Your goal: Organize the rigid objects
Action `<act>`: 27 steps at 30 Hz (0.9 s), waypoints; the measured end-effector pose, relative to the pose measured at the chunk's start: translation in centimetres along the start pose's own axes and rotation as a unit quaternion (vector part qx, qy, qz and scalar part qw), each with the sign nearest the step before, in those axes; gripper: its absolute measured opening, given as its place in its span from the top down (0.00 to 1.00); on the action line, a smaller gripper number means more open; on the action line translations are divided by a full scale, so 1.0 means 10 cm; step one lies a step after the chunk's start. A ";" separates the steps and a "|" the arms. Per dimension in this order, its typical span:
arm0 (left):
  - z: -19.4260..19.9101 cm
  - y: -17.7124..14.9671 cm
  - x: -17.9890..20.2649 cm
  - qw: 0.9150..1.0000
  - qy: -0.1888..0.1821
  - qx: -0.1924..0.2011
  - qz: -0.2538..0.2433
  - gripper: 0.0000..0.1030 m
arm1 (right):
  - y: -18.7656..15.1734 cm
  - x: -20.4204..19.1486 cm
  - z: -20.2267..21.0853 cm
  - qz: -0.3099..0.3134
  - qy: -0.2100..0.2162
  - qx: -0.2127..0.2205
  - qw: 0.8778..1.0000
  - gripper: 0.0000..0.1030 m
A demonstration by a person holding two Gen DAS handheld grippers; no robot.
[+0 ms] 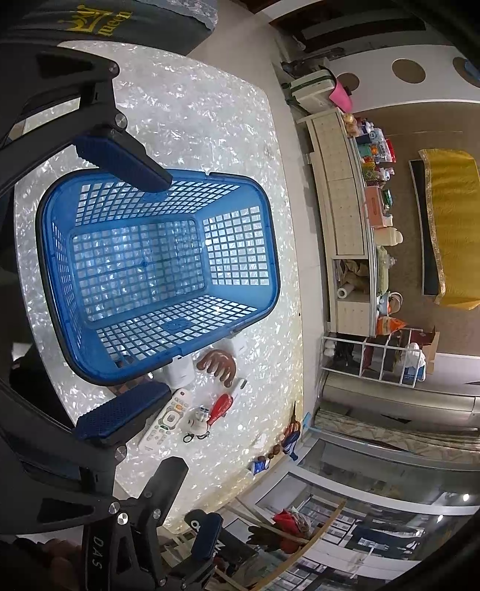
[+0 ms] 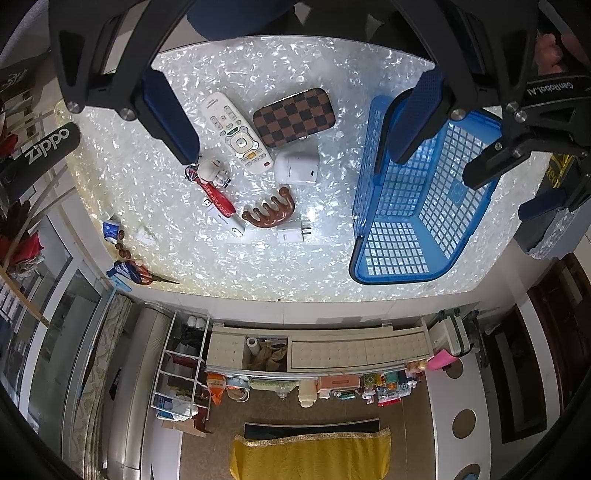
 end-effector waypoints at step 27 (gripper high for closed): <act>-0.33 -0.07 -0.62 0.995 0.044 -0.086 -0.006 0.04 | -0.10 0.14 -0.26 0.015 -0.010 -0.050 0.999 0.00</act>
Point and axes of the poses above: each gripper's, at about its wrist camera, not at the fingertips, and z roughly against the way its jaws point, x to its right, y to its top, the point moved 1 cm from there along -z, roughly the way its jaws point, and after that the axes turned 8 degrees about z, right-handed, at the moved point
